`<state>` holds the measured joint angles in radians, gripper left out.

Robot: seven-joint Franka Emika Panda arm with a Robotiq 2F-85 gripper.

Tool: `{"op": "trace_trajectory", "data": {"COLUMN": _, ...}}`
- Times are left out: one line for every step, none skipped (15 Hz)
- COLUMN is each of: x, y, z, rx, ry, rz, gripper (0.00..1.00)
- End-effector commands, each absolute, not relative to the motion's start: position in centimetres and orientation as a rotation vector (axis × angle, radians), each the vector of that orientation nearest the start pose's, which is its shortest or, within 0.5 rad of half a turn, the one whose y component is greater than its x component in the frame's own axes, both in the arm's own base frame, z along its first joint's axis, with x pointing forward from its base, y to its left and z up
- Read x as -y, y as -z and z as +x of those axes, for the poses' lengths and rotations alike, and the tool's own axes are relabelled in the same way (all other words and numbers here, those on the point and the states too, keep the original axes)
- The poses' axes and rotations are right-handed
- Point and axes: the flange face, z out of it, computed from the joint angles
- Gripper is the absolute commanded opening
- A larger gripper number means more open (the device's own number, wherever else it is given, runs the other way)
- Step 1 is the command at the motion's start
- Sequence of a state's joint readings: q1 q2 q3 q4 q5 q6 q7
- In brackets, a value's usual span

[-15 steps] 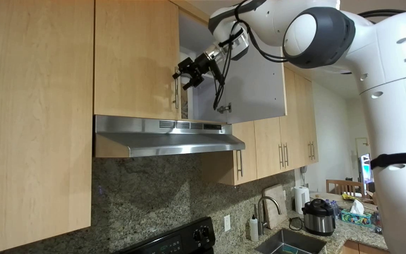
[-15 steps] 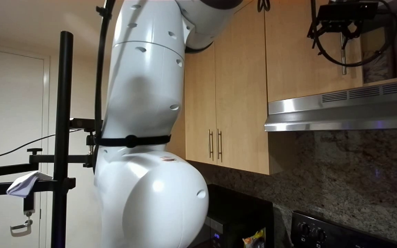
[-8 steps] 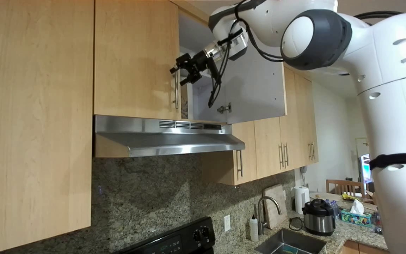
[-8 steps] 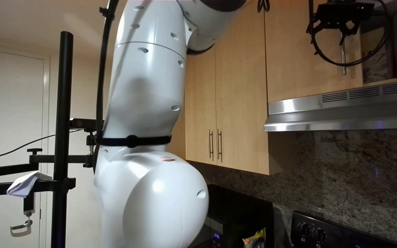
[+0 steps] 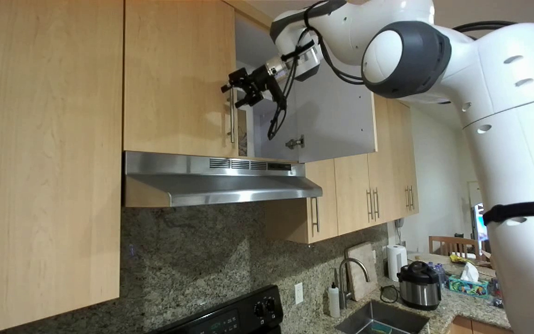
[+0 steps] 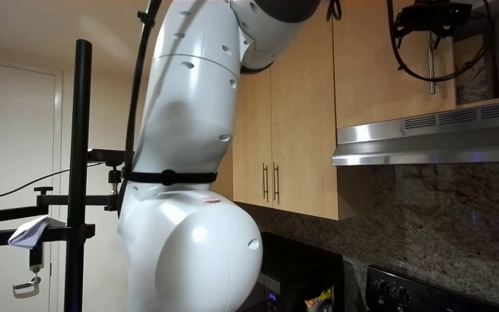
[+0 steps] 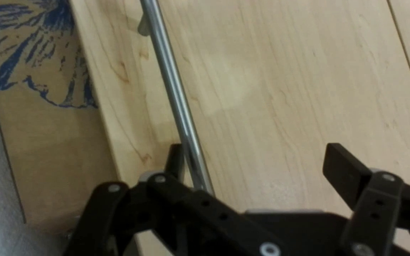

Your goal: Open the left door of the kitchen cabinet

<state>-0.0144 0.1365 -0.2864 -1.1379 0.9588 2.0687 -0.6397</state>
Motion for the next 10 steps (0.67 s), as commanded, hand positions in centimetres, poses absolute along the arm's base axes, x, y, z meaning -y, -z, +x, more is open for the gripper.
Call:
{"op": "trace_trajectory", "data": {"x": 11.5, "y": -83.6, "z": 60.0, "rx": 0.281, "ry": 1.432, "rz": -2.228, "gripper": 1.0}}
{"op": "trace_trajectory", "data": {"x": 11.1, "y": -83.4, "z": 60.3, "rx": 0.311, "ry": 1.403, "rz": -2.206, "gripper": 1.0}}
{"op": "trace_trajectory", "data": {"x": 10.8, "y": -83.3, "z": 60.6, "rx": 0.31, "ry": 1.382, "rz": -2.201, "gripper": 1.0}}
{"op": "trace_trajectory", "data": {"x": 10.5, "y": -83.1, "z": 60.7, "rx": 0.314, "ry": 1.322, "rz": -2.206, "gripper": 1.0}}
{"op": "trace_trajectory", "data": {"x": 10.4, "y": -82.9, "z": 60.8, "rx": 0.322, "ry": 1.292, "rz": -2.217, "gripper": 1.0}}
{"op": "trace_trajectory", "data": {"x": 10.5, "y": -82.9, "z": 60.8, "rx": 0.329, "ry": 1.272, "rz": -2.223, "gripper": 1.0}}
{"op": "trace_trajectory", "data": {"x": 10.6, "y": -82.9, "z": 60.7, "rx": 0.338, "ry": 1.257, "rz": -2.224, "gripper": 1.0}}
{"op": "trace_trajectory", "data": {"x": 10.8, "y": -83.0, "z": 60.6, "rx": 0.351, "ry": 1.251, "rz": -2.223, "gripper": 1.0}}
{"op": "trace_trajectory", "data": {"x": 10.7, "y": -83.0, "z": 60.5, "rx": 0.373, "ry": 1.245, "rz": -2.212, "gripper": 1.0}}
{"op": "trace_trajectory", "data": {"x": 10.7, "y": -82.8, "z": 60.6, "rx": 0.406, "ry": 1.226, "rz": -2.193, "gripper": 1.0}}
